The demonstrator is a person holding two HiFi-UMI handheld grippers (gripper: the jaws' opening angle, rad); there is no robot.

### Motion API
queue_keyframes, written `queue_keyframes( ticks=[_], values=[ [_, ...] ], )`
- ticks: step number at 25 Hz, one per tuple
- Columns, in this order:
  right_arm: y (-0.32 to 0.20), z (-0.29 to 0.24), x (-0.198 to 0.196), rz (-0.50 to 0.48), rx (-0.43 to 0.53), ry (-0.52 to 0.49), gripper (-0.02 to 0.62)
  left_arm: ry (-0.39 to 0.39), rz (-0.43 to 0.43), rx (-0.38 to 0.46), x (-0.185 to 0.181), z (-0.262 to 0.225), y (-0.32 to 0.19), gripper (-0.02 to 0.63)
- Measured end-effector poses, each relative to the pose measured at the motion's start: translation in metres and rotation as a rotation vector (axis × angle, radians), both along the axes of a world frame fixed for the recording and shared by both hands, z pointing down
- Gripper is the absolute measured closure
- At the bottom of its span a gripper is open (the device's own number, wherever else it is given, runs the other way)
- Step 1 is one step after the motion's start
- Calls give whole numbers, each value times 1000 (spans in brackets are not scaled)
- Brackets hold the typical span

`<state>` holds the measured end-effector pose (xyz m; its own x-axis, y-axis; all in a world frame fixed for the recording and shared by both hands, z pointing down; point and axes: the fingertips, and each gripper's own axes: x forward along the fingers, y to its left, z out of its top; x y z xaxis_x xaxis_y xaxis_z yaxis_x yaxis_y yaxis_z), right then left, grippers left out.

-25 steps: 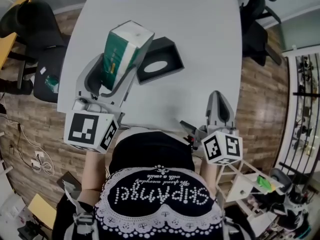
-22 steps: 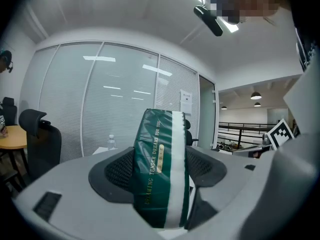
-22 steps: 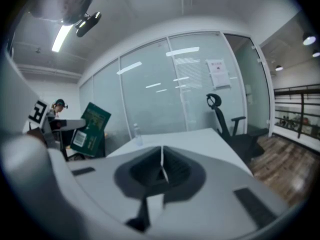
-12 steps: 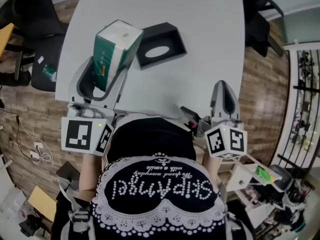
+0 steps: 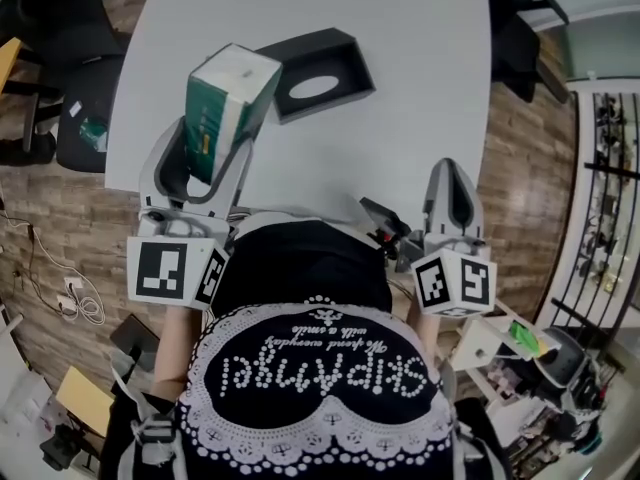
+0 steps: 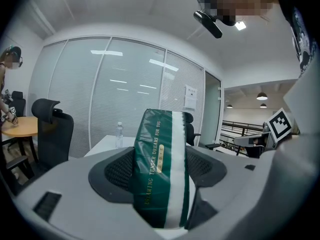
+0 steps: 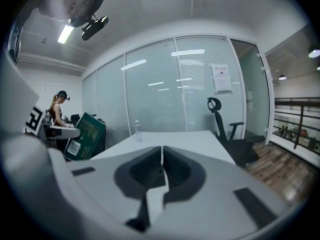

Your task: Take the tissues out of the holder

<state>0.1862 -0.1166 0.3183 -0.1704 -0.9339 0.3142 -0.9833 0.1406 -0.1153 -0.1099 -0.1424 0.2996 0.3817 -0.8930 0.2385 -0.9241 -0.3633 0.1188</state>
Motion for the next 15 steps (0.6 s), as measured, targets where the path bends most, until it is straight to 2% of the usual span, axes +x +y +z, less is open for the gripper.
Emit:
queue_keyframes(
  ticks=[15],
  values=[
    [2,1,8,18,-2,3,561,12,26,7,9,-3,-1,273]
  ],
)
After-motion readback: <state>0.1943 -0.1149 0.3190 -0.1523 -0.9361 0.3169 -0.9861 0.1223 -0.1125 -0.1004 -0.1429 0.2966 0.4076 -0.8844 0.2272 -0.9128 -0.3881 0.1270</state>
